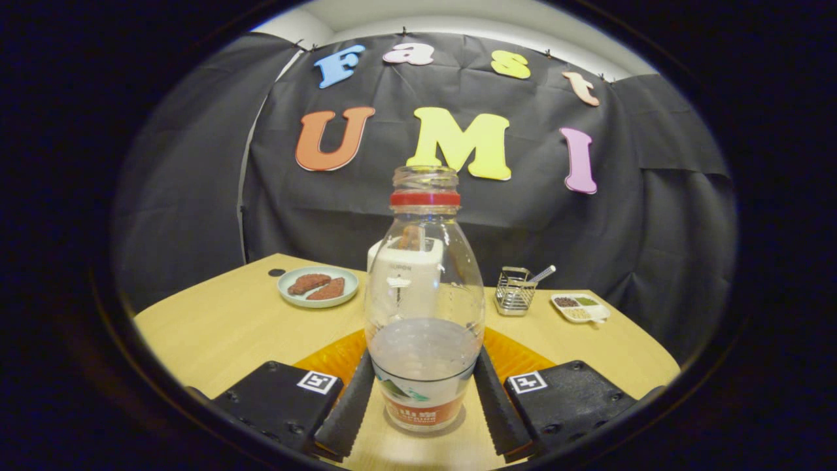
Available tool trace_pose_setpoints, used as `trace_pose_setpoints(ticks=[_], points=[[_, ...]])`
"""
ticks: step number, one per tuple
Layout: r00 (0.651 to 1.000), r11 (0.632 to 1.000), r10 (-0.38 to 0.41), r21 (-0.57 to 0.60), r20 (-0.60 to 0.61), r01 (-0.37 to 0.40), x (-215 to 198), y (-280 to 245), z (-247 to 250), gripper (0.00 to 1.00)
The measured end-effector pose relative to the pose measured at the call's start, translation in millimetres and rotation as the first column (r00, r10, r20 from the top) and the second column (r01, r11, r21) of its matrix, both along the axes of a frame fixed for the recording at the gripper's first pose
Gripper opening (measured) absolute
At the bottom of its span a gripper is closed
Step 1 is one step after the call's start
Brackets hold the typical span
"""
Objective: Take the bottle from table, then pour the juice into the cup, finally place the bottle on the coaster
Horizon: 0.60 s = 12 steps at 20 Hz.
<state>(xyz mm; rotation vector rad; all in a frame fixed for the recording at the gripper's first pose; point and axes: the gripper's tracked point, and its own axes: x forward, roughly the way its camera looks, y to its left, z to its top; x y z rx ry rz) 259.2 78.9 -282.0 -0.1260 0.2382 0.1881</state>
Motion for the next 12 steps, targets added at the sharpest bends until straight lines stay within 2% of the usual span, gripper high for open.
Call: trace_pose_setpoints(ticks=[7,12], points=[[0.998,0.998,-0.053,0.037,-0.031,0.054,23,-8,-39,0.81],[0.998,0.996,-0.063,0.06,-0.014,0.064,16,-11,-39,0.81]])
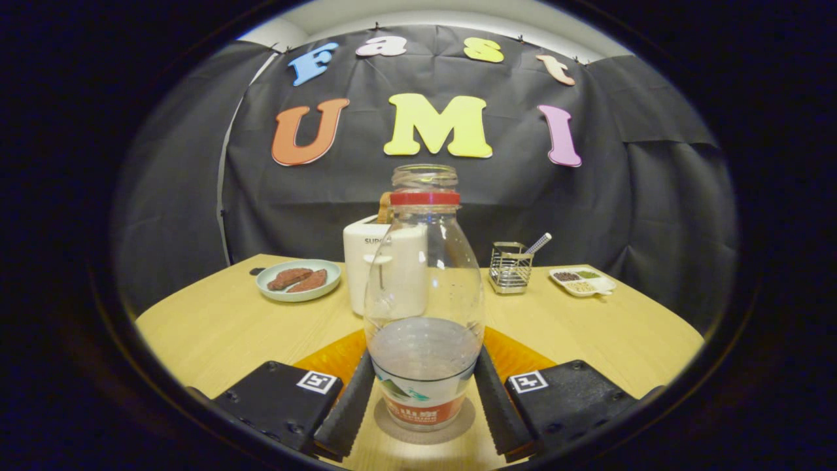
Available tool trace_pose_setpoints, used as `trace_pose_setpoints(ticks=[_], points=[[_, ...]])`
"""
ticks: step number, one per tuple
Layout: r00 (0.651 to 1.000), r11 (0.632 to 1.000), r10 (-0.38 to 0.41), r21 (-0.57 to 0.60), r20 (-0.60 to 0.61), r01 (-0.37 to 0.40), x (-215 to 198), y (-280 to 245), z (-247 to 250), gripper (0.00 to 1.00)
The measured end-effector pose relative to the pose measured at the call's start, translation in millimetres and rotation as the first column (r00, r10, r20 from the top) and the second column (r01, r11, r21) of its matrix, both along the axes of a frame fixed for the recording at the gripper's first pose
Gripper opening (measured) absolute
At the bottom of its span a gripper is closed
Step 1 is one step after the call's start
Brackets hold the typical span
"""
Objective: Take the bottle from table, then pour the juice into the cup, finally place the bottle on the coaster
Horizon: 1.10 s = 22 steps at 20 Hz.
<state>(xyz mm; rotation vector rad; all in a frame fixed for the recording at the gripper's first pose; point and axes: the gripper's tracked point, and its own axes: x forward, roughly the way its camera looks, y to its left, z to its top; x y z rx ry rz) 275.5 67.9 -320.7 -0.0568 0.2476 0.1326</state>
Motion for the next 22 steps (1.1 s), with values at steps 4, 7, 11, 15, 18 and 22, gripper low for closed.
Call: trace_pose_setpoints(ticks=[4,7,11,15,18,22], points=[[1.0,1.0,-0.005,-0.003,0.007,0.005,-2,-2,-2,0.83],[0.999,0.999,-0.032,0.002,0.004,0.032,-1,-6,-2,0.84],[0.999,0.999,-0.044,0.015,0.013,0.043,-3,-7,2,0.92],[0.998,0.997,-0.051,0.053,0.029,0.05,-8,-10,19,1.0],[0.998,0.997,-0.05,0.067,0.031,0.048,-15,-11,35,1.0],[0.993,0.996,-0.074,0.059,0.09,0.069,-25,-21,71,1.0]])
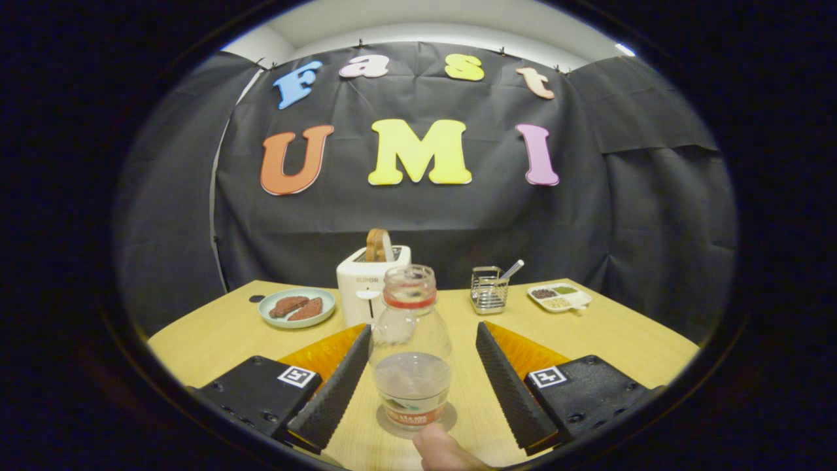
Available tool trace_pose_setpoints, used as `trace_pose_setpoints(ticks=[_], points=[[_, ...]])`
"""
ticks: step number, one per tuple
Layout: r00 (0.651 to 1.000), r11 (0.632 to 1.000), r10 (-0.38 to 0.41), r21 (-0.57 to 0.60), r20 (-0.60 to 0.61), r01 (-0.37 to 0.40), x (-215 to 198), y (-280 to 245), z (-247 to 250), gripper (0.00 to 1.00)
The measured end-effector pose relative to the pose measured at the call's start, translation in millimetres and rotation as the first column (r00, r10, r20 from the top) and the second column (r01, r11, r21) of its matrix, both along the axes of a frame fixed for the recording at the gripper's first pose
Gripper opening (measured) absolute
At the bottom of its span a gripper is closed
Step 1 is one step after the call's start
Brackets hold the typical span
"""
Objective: Take the bottle from table, then pour the juice into the cup, finally place the bottle on the coaster
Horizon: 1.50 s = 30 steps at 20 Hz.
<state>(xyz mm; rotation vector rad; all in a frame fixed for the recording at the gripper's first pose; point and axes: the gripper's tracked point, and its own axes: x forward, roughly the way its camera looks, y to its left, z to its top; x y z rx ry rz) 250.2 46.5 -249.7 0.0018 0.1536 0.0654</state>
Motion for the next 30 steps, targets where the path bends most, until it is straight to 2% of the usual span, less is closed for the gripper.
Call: trace_pose_setpoints(ticks=[8,19,25,30], points=[[0.997,1.0,-0.012,-0.001,0.077,0.013,-39,-1,81,1.0],[0.989,0.996,-0.075,-0.032,0.123,0.08,-105,0,207,1.0],[0.982,0.994,-0.056,-0.084,0.178,0.072,-155,7,271,1.0],[0.977,0.996,-0.031,-0.071,0.211,0.047,-213,12,297,1.0]])
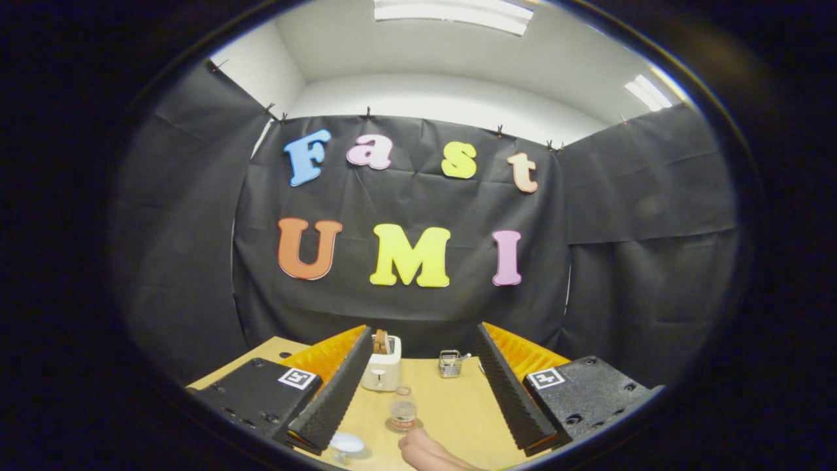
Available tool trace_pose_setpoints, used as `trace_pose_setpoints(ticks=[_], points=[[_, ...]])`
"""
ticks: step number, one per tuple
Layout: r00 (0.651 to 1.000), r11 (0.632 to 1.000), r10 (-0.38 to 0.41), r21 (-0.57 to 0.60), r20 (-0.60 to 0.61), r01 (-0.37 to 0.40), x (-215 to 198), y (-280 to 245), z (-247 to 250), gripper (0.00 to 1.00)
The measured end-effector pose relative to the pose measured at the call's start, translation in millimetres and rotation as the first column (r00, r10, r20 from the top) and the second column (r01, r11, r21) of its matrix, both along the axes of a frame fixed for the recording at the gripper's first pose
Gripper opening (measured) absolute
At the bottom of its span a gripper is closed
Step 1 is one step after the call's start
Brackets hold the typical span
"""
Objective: Take the bottle from table, then pour the juice into the cup, finally place the bottle on the coaster
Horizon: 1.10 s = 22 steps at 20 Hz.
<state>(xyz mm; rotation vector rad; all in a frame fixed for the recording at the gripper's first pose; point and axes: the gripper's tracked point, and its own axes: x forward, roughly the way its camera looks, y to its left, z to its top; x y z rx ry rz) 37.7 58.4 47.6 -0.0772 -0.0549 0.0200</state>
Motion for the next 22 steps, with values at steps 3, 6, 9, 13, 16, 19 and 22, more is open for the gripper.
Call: trace_pose_setpoints(ticks=[3,6,9,13,16,19,22], points=[[0.999,1.0,0.01,-0.006,0.034,-0.009,-34,1,10,1.0],[0.998,1.0,0.014,0.008,0.054,-0.015,-50,0,20,1.0],[0.998,0.999,0.003,0.034,0.059,-0.005,-62,-8,23,1.0],[0.999,0.999,0.008,0.05,0.049,-0.01,-61,-5,20,1.0],[1.0,0.999,0.008,0.042,0.014,-0.009,-57,-6,6,1.0],[1.0,0.999,0.007,0.035,0.007,-0.007,-52,-7,4,1.0],[1.0,0.999,0.004,0.036,0.001,-0.004,-52,-7,1,1.0]])
